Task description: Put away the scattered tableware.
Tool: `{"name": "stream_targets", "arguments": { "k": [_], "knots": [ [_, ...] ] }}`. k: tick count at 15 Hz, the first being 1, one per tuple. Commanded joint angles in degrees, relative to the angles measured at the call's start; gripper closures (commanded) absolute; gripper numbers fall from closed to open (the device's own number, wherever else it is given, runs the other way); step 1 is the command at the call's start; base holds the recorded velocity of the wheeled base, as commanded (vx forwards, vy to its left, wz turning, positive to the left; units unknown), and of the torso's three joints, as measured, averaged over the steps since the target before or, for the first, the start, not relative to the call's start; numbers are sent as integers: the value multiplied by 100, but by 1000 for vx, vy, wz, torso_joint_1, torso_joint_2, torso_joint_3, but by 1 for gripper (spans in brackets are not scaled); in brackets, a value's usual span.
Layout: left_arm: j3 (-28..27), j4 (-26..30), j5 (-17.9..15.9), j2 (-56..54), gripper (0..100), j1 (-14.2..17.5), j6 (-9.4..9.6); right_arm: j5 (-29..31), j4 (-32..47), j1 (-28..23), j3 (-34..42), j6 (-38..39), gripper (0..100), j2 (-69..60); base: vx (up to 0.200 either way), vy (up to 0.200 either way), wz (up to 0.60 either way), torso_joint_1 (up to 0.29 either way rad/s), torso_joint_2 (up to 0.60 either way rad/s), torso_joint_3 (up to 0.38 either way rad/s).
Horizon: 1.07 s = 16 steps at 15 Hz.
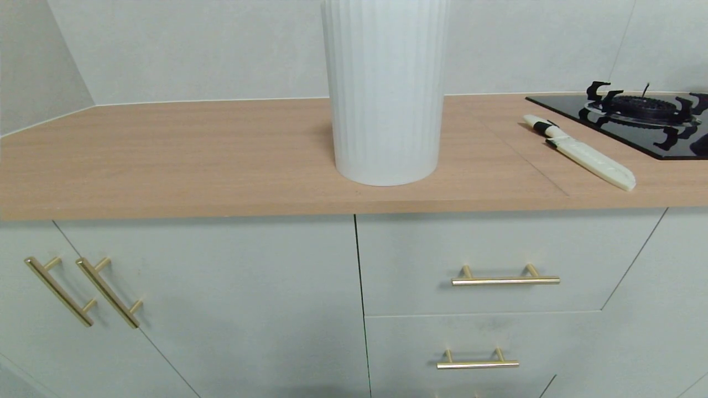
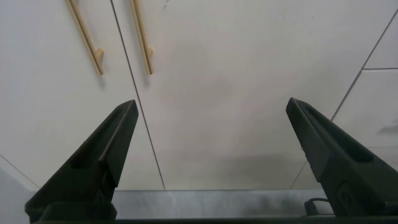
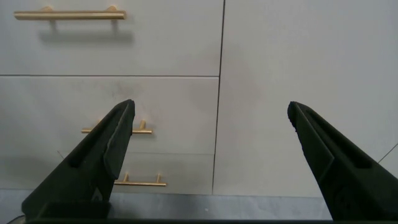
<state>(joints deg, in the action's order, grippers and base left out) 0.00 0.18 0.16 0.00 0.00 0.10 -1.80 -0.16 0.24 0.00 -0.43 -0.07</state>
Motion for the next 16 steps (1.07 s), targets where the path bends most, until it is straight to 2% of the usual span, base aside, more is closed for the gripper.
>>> {"name": "stream_targets", "arguments": {
  "k": [1, 3, 7, 16],
  "knots": [
    [0, -1, 2, 0, 0, 0, -1, -4, -2, 2, 0, -1, 0, 7, 0, 0, 0, 0, 0, 0],
    [0, -1, 2, 0, 0, 0, -1, -4, -2, 2, 0, -1, 0, 7, 0, 0, 0, 9, -40, -25],
    [0, -1, 2, 0, 0, 0, -1, -4, -2, 2, 0, -1, 0, 7, 0, 0, 0, 79, -245, -267],
    [0, -1, 2, 0, 0, 0, -1, -4, -2, 2, 0, -1, 0, 7, 0, 0, 0, 156, -497, -298]
  ]
}}
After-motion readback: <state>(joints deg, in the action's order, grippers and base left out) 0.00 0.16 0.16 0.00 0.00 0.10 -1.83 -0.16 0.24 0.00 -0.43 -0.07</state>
